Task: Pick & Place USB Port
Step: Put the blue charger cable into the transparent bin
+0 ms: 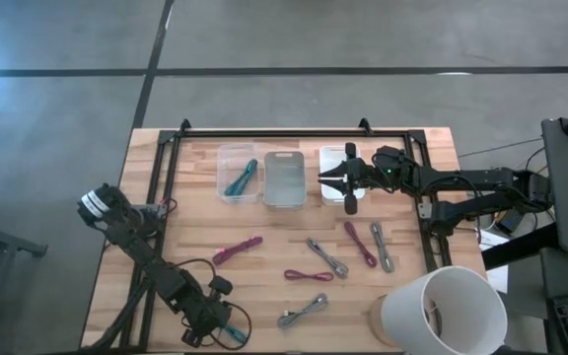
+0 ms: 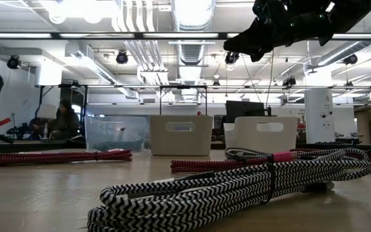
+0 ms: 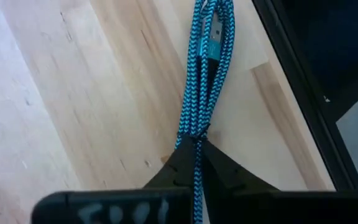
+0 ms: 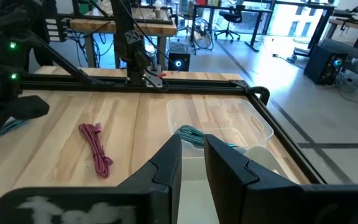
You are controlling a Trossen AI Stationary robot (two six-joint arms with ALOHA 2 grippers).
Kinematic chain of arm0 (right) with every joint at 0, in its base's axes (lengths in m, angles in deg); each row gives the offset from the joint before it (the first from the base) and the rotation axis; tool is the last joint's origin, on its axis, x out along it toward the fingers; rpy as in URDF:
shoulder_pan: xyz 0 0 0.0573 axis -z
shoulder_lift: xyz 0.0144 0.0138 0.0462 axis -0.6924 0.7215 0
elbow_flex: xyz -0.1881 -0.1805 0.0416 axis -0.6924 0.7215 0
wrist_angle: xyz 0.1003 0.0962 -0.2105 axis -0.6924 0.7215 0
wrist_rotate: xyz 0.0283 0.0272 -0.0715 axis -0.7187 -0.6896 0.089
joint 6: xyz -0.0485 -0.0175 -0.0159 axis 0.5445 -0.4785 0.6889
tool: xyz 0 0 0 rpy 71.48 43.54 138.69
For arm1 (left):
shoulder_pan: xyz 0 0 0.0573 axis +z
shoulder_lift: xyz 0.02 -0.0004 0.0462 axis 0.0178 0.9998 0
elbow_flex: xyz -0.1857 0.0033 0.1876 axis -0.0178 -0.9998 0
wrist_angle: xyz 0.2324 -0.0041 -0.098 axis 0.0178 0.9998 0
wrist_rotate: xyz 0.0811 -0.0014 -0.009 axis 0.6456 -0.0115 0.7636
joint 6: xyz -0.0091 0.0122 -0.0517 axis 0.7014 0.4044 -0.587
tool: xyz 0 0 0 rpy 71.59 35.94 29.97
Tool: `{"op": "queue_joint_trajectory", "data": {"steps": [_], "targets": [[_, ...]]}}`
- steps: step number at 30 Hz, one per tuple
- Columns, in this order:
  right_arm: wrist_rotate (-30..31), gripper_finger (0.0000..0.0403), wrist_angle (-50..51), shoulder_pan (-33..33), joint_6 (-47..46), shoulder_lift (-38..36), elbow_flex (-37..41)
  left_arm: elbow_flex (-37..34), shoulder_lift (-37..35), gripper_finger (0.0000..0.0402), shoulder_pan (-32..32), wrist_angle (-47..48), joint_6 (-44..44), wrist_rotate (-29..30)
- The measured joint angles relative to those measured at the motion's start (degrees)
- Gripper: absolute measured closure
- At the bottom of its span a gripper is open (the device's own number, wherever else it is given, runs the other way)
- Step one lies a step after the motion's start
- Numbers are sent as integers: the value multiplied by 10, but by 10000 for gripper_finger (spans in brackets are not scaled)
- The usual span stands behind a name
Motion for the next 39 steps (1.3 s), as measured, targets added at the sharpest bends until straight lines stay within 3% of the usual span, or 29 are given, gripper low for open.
{"op": "queue_joint_trajectory", "data": {"steps": [13, 19, 23, 27, 35, 39], "targets": [[0, 339, 0, 0, -1, 0, 0, -1, -16, 398, 21, 2, 54, 88], [0, 339, -1, 0, -2, 0, 0, -2, -14, 397, 43, 9, -33, 104], [0, 339, -1, 0, -1, 0, 0, -2, -15, 394, 54, 12, -43, 89], [0, 339, -1, 0, 0, 0, 0, -2, -16, 362, 58, 11, -45, 89], [0, 339, -1, 0, 0, 0, 0, -3, -16, 257, 64, 17, -39, 91], [0, 339, -1, 0, 0, 0, 0, -3, -15, 227, 64, 16, -37, 96]]}}
